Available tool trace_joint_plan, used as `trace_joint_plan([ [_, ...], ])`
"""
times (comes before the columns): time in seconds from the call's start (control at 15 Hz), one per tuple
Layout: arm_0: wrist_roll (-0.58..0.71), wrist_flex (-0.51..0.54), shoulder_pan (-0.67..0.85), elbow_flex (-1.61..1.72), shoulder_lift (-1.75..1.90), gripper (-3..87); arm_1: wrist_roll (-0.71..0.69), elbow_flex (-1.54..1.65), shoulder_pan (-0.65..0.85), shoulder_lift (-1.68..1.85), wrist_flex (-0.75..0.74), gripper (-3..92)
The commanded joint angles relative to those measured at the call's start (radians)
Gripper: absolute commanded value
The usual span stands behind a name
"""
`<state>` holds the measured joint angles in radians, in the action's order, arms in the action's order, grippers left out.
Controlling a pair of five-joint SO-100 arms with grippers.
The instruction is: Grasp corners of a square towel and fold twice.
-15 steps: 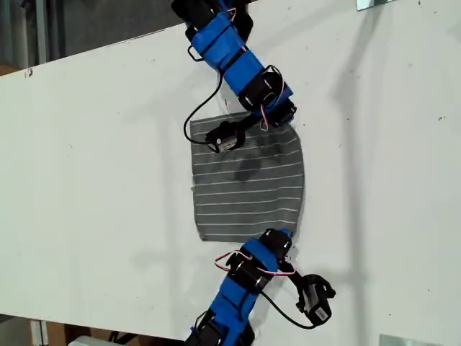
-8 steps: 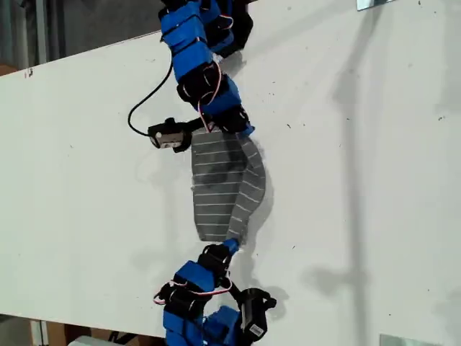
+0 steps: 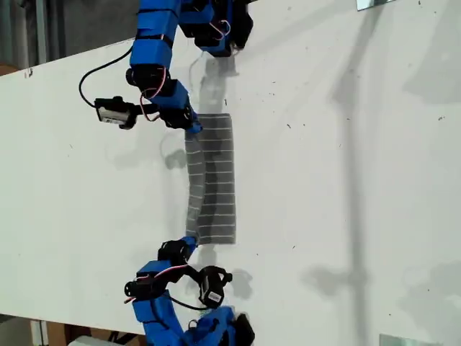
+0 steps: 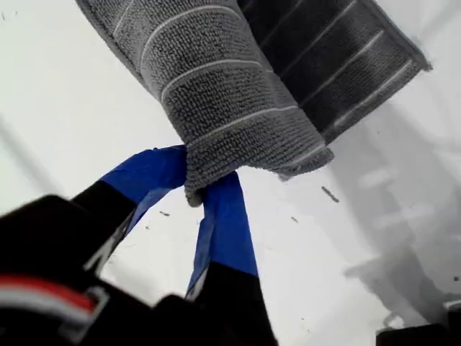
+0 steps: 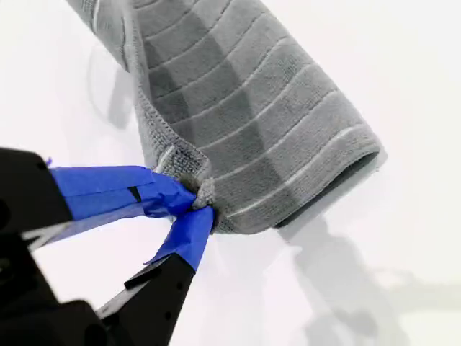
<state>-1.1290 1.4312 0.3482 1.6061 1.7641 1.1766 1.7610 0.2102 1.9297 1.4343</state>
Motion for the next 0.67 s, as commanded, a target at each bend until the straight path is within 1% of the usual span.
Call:
trace_joint_plan([
  [0.0,0.054,-0.038,0.107,-0.049,-0.061,-0.1,-0.054,0.051,0.106,0.051,-0.072,-0.1],
  [0.2,0.101,-0.106,0.206,-0.101,-0.293,-0.1,-0.137,0.183,0.270,-0.044,-0.206,-0.1],
  [0.4,0.121,-0.095,0.278,-0.253,-0.545,-0.1,-0.173,0.169,0.325,-0.259,-0.287,-0.1],
  [0.6,0.146,-0.054,0.327,-0.365,-0.652,-0.1,-0.213,0.038,0.357,-0.436,-0.270,-0.1],
])
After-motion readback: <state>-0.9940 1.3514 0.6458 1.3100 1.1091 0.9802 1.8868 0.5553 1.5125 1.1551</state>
